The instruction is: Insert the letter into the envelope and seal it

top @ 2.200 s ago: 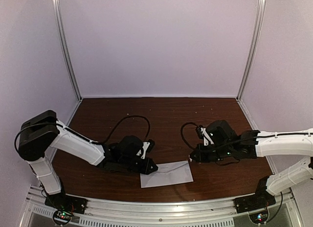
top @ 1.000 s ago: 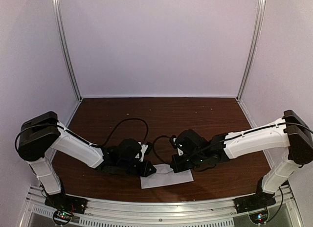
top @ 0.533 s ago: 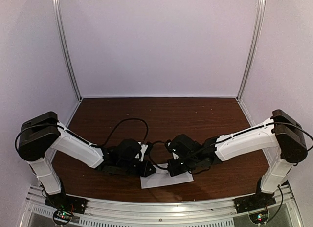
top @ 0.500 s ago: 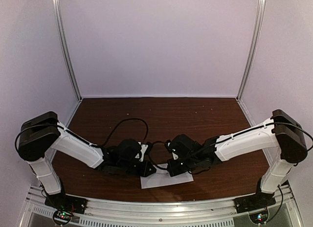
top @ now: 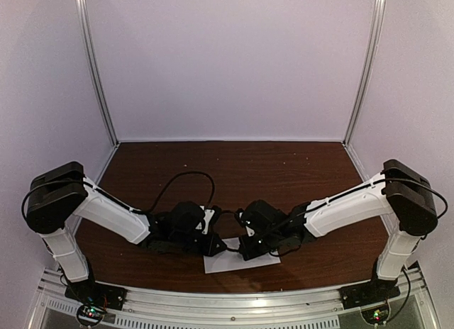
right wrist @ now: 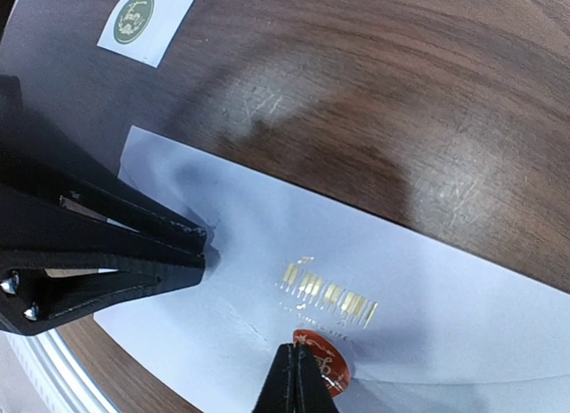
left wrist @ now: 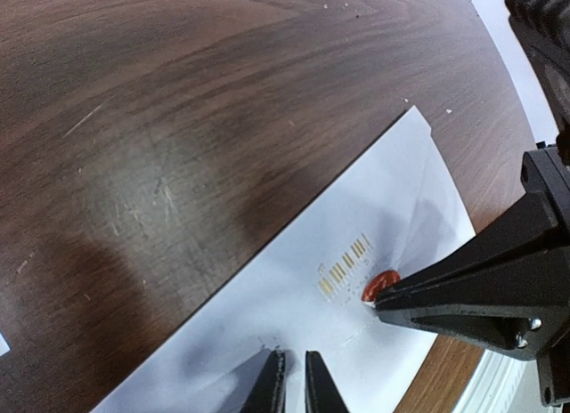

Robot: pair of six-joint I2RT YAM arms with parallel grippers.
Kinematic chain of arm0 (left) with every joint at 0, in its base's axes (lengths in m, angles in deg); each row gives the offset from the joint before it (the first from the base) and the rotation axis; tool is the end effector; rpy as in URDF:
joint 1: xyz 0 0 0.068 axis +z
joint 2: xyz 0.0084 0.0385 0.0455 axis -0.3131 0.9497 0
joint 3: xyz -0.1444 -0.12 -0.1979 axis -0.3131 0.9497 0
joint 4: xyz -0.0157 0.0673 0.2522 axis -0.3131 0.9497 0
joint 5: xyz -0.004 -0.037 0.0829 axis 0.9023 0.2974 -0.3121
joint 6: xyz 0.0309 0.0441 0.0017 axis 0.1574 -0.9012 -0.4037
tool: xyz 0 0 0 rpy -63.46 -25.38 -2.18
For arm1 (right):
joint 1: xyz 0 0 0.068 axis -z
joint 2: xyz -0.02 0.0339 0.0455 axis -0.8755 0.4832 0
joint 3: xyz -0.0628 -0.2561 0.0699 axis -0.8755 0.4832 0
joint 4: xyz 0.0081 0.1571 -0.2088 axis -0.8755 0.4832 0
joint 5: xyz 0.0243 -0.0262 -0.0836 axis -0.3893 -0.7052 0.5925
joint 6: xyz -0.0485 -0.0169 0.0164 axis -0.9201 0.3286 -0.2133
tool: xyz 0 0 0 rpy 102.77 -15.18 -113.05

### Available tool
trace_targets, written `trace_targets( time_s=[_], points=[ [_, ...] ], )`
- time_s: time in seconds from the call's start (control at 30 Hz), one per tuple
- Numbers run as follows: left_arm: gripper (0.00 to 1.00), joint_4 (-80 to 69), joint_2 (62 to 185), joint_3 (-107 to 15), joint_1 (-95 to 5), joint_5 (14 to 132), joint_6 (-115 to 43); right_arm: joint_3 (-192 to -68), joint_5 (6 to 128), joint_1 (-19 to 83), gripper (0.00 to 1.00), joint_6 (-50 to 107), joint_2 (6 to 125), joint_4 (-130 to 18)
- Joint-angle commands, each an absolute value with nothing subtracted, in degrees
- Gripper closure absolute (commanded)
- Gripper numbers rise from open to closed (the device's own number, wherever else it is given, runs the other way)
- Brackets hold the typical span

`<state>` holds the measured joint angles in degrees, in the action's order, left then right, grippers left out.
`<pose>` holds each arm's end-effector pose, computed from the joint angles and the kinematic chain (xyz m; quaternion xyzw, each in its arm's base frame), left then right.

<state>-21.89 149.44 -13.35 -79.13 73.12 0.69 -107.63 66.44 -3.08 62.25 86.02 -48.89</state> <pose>0.1518 -0.2828 0.1132 0.1267 0.9042 -0.3668 0.1786 0.1443 0.3099 0.1399 -0.2165 0.9288 0.2737 0.1249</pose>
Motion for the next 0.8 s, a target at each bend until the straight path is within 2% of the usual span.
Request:
trace_targets(
  time_s=[0.0,0.27,0.43,0.57,0.77],
  points=[
    [0.9,-23.5,149.5,-12.5,-79.6,72.7,0.9,-108.0,65.9,-3.5,1.0,62.7,87.3,-51.1],
    [0.9,-24.1,149.2,-12.0,-79.7,73.0,1.0,-106.4,62.8,-3.5,0.99,65.1,89.4,-53.3],
    [0.93,-24.0,148.8,-11.6,-79.6,75.0,2.3,-105.4,60.5,-3.7,0.84,67.7,89.0,-57.8],
    [0.93,-22.2,149.0,-12.6,-79.7,76.3,1.8,-105.0,62.8,-3.7,0.66,68.7,84.9,-59.9],
    [0.93,-19.3,150.9,-15.4,-79.6,77.2,-0.3,-105.4,66.9,-3.8,0.49,69.7,76.8,-60.1]
  ],
)
